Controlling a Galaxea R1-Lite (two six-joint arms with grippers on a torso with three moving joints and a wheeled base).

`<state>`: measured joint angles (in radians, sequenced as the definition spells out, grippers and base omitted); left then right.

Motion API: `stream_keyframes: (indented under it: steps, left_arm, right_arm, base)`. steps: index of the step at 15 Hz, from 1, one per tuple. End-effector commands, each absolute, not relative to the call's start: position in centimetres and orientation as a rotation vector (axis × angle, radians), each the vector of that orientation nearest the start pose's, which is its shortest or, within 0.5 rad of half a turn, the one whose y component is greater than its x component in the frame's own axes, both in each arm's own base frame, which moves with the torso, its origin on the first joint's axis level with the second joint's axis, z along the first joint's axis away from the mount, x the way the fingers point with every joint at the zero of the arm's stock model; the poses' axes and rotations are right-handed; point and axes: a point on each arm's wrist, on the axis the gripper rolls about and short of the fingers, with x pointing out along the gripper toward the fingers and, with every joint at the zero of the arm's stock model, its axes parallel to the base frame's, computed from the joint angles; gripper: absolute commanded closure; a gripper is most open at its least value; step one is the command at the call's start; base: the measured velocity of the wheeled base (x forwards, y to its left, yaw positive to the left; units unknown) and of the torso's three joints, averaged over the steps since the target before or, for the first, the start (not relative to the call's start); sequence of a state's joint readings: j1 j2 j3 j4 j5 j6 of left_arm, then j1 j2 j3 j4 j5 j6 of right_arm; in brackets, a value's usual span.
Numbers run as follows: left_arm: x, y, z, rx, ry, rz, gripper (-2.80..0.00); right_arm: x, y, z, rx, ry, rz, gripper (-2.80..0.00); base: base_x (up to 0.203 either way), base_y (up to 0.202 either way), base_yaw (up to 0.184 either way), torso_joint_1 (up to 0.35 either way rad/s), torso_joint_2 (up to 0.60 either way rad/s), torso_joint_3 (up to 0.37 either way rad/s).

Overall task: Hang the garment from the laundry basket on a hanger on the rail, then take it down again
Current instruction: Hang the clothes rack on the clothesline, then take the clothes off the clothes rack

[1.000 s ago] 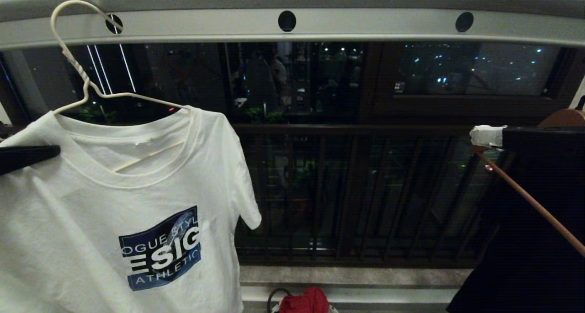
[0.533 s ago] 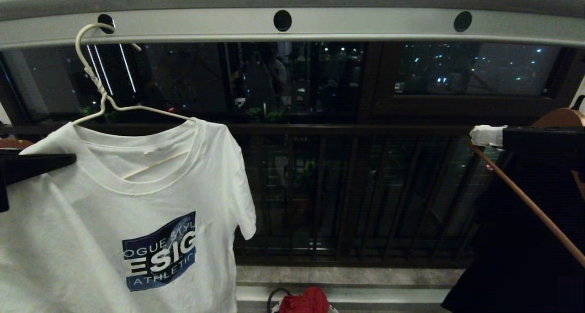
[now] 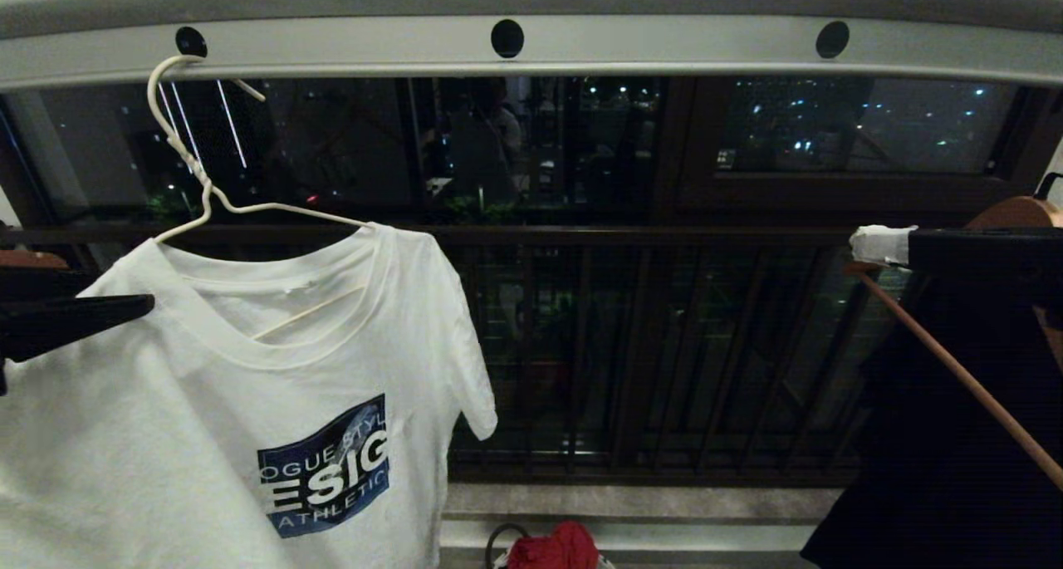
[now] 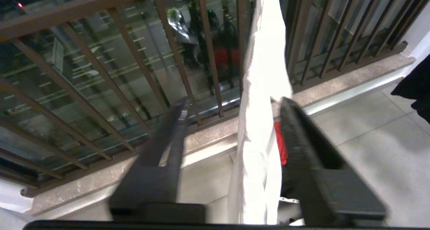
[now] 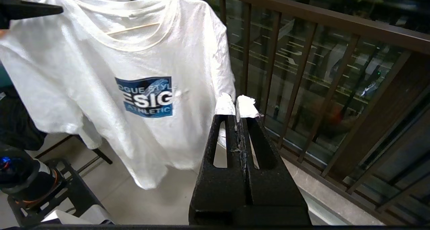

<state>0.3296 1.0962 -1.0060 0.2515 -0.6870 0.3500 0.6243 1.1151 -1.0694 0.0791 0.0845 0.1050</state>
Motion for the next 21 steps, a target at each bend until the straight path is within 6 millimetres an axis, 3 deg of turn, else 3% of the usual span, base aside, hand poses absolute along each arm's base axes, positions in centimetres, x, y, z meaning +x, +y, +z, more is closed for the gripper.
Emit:
stream_keyframes:
  steps: [1, 6, 7, 8, 15, 21]
  left_arm:
    - [11.9, 2.6, 30.0, 0.188, 0.195, -0.398, -2.80]
    - [8.9, 1.5, 32.1, 0.069, 0.122, -0.376, -2.80]
    - [8.6, 1.4, 32.0, 0.058, 0.140, -0.376, -1.05]
    - [8.1, 1.2, 32.0, 0.047, 0.159, -0.375, 0.00]
    - [2.8, -0.5, 31.6, -0.068, 0.401, -0.332, 0.00]
    - [2.6, 0.3, 29.6, -0.004, 0.575, 0.042, 0.00]
  right_arm:
    - [11.9, 8.8, 32.4, 0.067, 0.163, 0.702, 0.00]
    - [12.1, 9.0, 32.3, 0.063, 0.170, 0.700, 0.00]
    - [12.3, 9.1, 32.2, 0.062, 0.174, 0.698, 0.00]
    - [12.5, 9.2, 32.1, 0.060, 0.180, 0.698, 0.00]
    - [13.2, 9.7, 31.9, 0.056, 0.201, 0.696, 0.00]
    - [13.7, 10.1, 31.5, 0.049, 0.226, 0.696, 0.00]
  base:
    - [0.000, 0.000, 0.000, 0.000, 0.00, 0.000]
    - [0.000, 0.000, 0.000, 0.000, 0.00, 0.000]
    - [0.000, 0.000, 0.000, 0.000, 0.00, 0.000]
    - [0.000, 0.000, 0.000, 0.000, 0.00, 0.000]
    - [0.000, 0.000, 0.000, 0.000, 0.00, 0.000]
    - [0.000, 0.000, 0.000, 0.000, 0.00, 0.000]
